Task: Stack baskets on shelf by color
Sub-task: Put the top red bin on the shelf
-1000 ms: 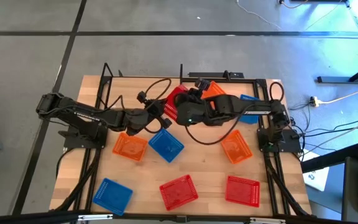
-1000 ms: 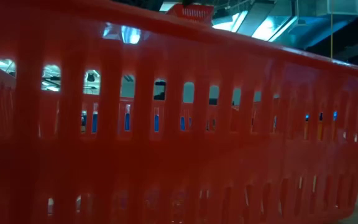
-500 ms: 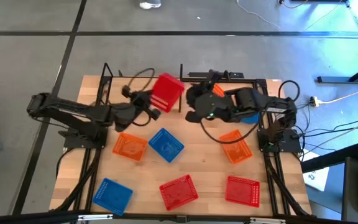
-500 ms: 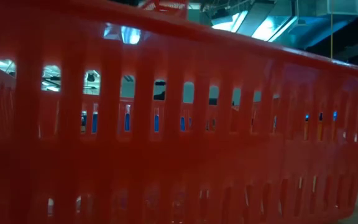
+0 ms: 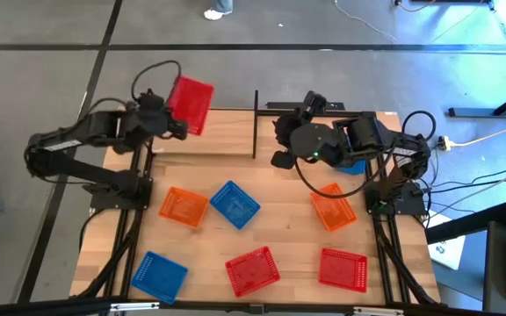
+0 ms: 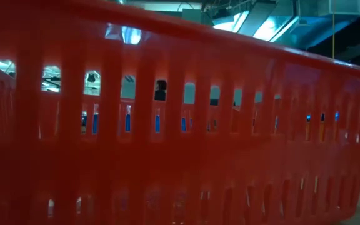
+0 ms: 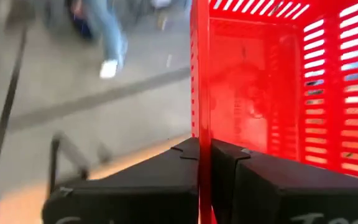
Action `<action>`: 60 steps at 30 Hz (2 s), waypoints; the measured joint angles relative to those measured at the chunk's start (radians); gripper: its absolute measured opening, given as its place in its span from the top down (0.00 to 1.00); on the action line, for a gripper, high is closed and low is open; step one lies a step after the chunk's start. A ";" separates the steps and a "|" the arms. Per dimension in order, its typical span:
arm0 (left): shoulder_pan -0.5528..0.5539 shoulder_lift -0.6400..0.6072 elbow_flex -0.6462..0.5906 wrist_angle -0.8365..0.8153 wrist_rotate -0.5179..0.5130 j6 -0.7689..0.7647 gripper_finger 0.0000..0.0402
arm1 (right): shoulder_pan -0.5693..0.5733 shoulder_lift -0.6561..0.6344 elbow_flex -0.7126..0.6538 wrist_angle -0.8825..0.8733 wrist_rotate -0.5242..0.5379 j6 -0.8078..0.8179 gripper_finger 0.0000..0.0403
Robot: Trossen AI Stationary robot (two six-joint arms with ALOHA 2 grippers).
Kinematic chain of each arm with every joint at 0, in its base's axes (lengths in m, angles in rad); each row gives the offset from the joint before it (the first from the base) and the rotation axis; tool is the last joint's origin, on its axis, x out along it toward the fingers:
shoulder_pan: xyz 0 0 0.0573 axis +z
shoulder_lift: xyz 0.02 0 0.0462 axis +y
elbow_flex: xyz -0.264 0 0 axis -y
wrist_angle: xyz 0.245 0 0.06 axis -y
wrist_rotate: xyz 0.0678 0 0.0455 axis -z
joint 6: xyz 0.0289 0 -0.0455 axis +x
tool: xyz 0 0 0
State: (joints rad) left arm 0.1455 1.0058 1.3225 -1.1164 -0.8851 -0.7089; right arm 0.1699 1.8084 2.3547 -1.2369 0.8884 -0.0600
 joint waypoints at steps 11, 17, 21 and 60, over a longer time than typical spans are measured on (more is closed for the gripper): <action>0.320 0.077 0.006 -0.319 0.411 -0.179 1.00 | -0.002 0.000 0.000 -0.003 0.000 -0.001 0.71; 0.443 0.147 0.005 -0.316 0.458 -0.147 1.00 | -0.002 0.000 0.000 -0.003 0.000 0.003 0.71; 0.485 0.211 -0.035 -0.308 0.473 -0.118 1.00 | -0.002 0.000 0.000 -0.004 0.000 0.003 0.71; 0.784 0.415 -0.212 -0.070 0.484 0.175 1.00 | -0.002 0.000 0.000 -0.014 -0.027 0.006 0.71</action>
State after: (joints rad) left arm 0.9295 1.4212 1.1107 -1.1869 -0.4014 -0.5339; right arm 0.1677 1.8088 2.3543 -1.2514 0.8614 -0.0540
